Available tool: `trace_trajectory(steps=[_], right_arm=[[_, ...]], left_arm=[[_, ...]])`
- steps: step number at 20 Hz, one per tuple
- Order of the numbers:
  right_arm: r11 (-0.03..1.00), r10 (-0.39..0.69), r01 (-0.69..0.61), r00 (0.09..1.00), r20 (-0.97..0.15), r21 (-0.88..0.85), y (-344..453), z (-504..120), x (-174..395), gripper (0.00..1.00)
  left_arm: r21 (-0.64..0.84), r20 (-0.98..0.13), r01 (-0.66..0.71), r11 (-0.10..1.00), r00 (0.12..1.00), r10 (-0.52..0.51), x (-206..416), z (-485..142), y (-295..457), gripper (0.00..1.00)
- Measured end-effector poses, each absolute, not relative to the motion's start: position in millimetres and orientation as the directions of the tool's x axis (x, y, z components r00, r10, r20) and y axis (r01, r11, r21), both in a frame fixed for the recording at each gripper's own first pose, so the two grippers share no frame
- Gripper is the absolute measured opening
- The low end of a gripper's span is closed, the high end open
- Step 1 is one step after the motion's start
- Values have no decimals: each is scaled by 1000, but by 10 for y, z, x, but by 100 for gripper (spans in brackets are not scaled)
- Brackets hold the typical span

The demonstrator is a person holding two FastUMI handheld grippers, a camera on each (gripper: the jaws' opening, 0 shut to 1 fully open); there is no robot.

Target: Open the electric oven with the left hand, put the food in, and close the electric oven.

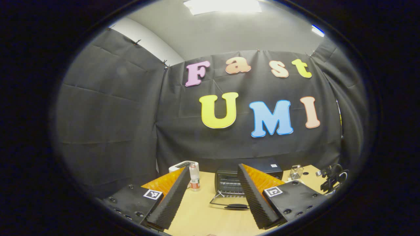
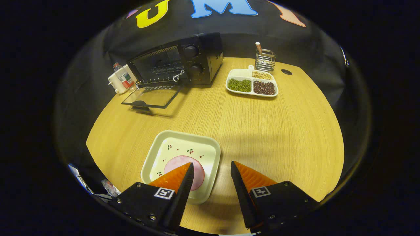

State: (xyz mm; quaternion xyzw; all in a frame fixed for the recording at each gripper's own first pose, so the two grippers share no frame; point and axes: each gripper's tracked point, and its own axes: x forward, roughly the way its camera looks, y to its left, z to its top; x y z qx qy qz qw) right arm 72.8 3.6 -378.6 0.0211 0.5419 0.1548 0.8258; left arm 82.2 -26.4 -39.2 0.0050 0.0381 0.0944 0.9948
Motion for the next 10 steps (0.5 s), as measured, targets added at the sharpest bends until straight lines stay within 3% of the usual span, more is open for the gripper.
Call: trace_trajectory(steps=[6,8,10], right_arm=[[951,256,-247,293,-921,186,39,-3969,648,71],[955,254,-223,284,-925,194,41,-3985,650,39],[955,265,-205,265,-927,215,53,-3978,661,37]], left_arm=[[1,-89,-217,976,972,216,828,-462,-172,100],[3,-85,-222,975,971,221,834,-454,-156,100],[4,-84,-224,975,971,223,829,-430,-127,100]])
